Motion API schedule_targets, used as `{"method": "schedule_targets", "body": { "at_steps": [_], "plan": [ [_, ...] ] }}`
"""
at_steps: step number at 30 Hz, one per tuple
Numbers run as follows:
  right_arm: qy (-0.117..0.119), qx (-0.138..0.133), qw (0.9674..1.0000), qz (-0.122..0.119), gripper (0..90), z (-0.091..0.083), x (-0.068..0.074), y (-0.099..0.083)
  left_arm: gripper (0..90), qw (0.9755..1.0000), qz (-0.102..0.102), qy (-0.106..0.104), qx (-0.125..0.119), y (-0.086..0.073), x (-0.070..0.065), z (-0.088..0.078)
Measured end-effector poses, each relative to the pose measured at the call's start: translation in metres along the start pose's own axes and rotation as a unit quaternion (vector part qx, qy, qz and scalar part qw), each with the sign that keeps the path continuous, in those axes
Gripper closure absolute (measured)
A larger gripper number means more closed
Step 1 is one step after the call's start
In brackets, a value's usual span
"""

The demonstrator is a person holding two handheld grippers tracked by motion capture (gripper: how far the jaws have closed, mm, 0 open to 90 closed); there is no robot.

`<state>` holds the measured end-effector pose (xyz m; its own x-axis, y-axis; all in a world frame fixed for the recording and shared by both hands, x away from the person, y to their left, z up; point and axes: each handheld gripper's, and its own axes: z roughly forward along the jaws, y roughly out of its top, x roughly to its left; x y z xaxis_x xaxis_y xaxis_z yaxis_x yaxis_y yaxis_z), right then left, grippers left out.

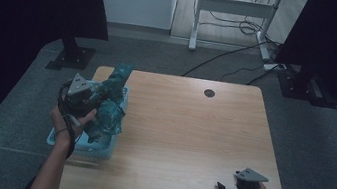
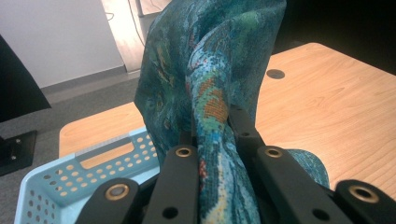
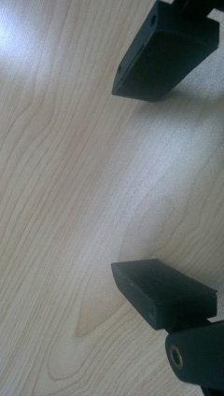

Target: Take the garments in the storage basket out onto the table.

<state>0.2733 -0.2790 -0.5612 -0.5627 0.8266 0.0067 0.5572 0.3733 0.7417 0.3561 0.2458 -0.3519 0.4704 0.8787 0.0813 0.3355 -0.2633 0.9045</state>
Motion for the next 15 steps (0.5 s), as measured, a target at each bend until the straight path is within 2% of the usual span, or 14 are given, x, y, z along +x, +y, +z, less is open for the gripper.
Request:
{"method": "schedule_targets", "body": {
  "at_steps": [15],
  "plan": [
    [0.000,0.001,1.0000,0.001,12.6,0.000,0.000,0.000,82.9,0.9998,0.011,-0.014,-0.012,0.008,-0.016,0.002]
  ]
}}
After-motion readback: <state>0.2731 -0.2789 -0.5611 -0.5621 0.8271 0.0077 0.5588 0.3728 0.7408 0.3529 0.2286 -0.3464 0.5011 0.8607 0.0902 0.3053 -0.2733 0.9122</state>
